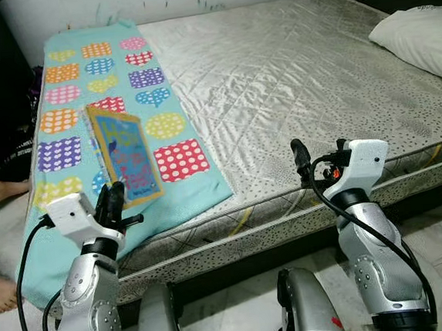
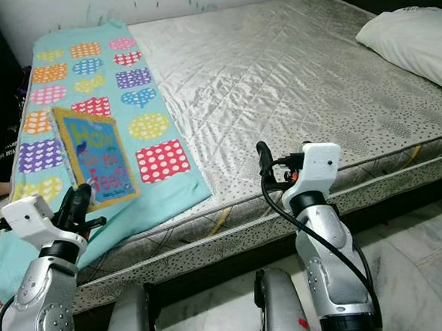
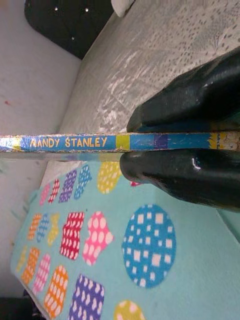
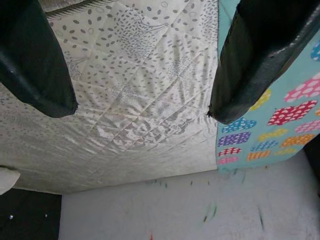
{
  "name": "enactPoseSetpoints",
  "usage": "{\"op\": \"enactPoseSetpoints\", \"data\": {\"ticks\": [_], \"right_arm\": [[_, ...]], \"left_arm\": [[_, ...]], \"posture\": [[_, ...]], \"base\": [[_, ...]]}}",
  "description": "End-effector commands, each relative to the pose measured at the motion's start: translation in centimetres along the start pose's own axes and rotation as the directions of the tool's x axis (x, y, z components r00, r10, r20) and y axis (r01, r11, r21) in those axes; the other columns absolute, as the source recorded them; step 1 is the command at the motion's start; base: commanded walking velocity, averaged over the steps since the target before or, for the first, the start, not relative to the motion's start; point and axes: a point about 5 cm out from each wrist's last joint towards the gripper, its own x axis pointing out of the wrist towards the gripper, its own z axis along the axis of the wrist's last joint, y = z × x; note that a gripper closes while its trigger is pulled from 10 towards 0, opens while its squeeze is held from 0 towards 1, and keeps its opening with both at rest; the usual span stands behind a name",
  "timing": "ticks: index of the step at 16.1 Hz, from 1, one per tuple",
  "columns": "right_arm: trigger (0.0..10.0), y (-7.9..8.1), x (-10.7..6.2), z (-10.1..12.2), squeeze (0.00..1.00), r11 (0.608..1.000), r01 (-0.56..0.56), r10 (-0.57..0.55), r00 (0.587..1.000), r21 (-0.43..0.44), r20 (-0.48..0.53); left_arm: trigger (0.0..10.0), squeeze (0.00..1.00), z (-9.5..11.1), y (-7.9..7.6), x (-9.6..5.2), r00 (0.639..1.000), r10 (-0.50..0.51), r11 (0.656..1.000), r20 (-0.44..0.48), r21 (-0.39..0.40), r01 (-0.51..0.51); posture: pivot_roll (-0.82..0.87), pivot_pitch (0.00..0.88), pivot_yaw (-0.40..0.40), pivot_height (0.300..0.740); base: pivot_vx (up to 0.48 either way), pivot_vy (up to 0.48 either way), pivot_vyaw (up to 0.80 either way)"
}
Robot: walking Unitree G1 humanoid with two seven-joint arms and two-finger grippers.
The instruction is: Clean up the room
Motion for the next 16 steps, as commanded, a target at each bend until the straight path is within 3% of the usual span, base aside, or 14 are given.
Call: {"op": "enactPoseSetpoints", "data": {"ticks": [1, 7, 16], "right_arm": [[10.0, -0.1, 0.2, 0.2, 0.0, 1.0, -0.012, 0.013, 1.0, 0.02, -0.007], [10.0, -0.1, 1.2, 1.3, 0.0, 0.995, -0.041, 0.038, 0.999, 0.089, 0.034], [10.0, -0.3, 1.4, 1.3, 0.0, 0.993, -0.044, 0.041, 0.999, 0.111, 0.033]], "left_arm": [[0.0, 0.0, 1.0, -0.5, 0.1, 0.999, -0.017, 1.0, 0.038, 0.007, 0.016], [0.0, 0.0, 0.9, -0.8, 0.2, 0.999, -0.011, 1.0, 0.031, -0.018, 0.011], [0.0, 0.0, 0.8, -1.4, 0.6, 0.999, -0.035, 0.999, 0.023, -0.035, 0.036]], "posture": [[-0.08, 0.0, 0.04, 0.545], [-0.07, 0.0, 0.034, 0.545], [-0.08, 0.0, 0.04, 0.638]], "base": [[0.0, 0.0, 0.0], [0.0, 0.0, 0.0], [0.0, 0.0, 0.0]]}}
